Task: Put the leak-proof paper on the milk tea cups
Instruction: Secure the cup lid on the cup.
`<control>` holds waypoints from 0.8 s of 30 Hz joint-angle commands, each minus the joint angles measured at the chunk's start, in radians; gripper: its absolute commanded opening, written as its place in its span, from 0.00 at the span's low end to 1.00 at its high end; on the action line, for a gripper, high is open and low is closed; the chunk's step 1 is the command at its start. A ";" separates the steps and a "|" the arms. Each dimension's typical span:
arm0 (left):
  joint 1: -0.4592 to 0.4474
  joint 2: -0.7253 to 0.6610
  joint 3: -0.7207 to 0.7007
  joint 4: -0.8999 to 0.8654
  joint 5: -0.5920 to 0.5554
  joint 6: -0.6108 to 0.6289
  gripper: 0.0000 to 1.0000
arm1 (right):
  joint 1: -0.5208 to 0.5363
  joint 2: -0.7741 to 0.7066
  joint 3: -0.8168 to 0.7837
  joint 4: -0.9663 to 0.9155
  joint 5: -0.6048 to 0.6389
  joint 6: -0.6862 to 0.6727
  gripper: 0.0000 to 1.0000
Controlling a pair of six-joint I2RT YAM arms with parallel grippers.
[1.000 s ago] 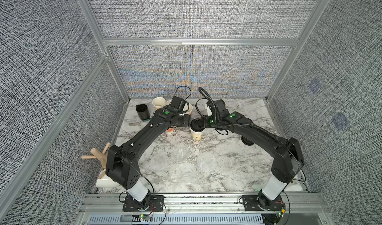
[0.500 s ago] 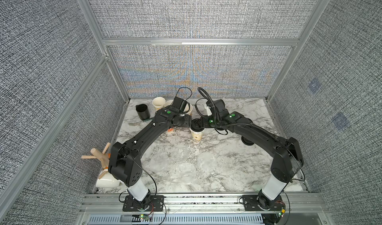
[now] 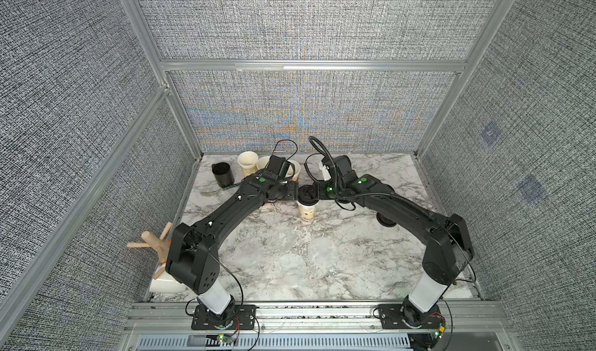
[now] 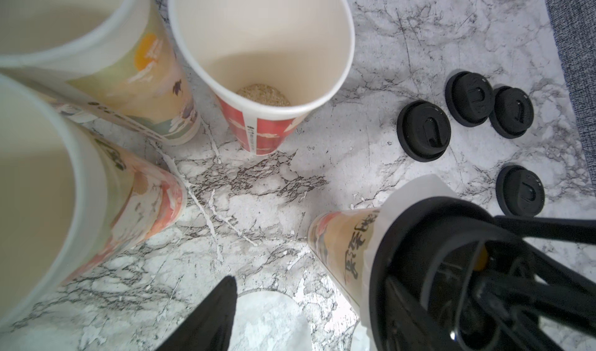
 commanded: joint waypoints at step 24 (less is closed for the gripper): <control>-0.001 0.005 0.106 -0.195 -0.052 0.054 0.77 | 0.005 -0.030 -0.086 -0.137 0.048 0.032 0.48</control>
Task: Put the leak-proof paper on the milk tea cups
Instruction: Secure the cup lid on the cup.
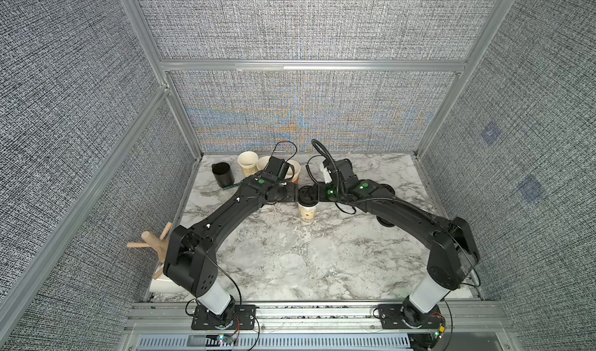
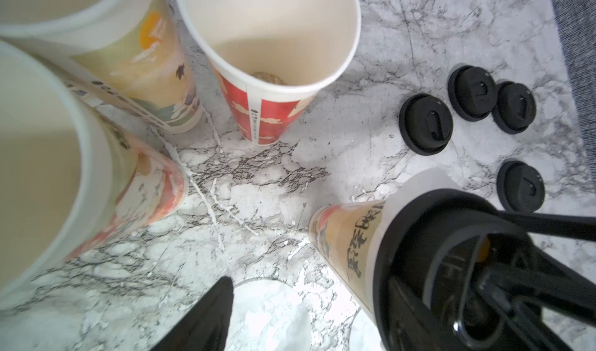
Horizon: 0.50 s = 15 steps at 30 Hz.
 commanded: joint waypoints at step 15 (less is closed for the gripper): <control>0.001 0.041 0.175 -0.128 -0.028 0.071 0.78 | 0.001 0.030 0.087 -0.219 0.032 0.003 0.56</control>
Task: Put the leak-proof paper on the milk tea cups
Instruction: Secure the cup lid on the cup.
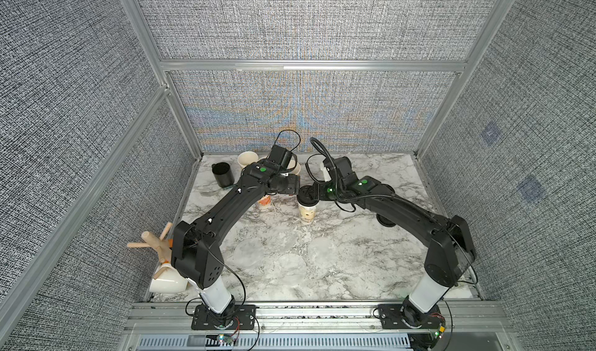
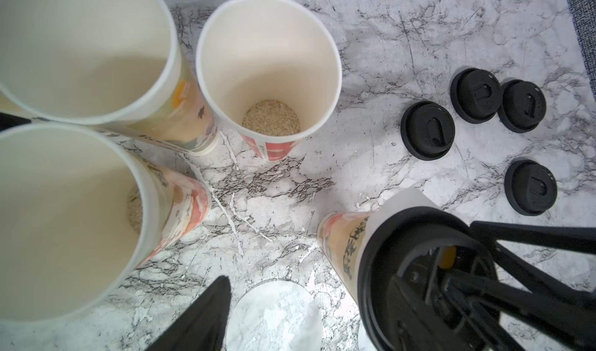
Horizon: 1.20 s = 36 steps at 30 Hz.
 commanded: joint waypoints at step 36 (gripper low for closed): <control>-0.005 -0.052 -0.163 0.182 0.211 0.004 0.76 | -0.173 0.111 0.226 -0.075 -0.277 -0.441 0.63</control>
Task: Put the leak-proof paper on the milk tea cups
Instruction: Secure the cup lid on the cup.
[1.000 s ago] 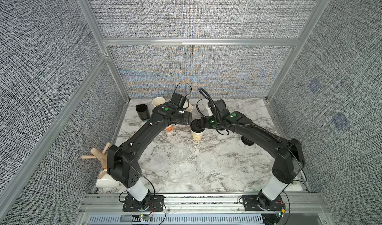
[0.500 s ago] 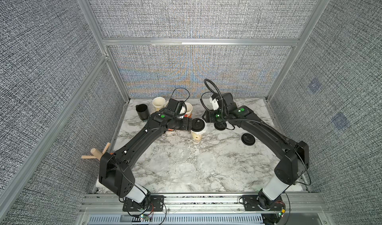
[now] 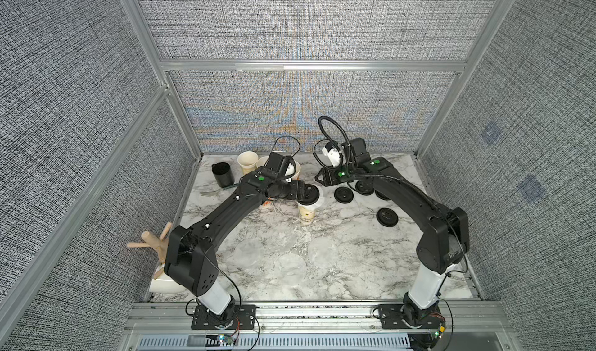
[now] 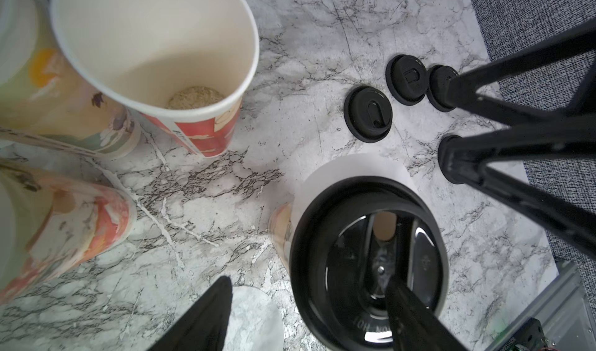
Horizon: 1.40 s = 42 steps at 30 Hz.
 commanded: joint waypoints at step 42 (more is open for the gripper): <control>-0.012 0.011 -0.090 -0.010 -0.034 0.018 0.76 | 0.015 0.098 0.004 -0.049 -0.011 -0.056 0.58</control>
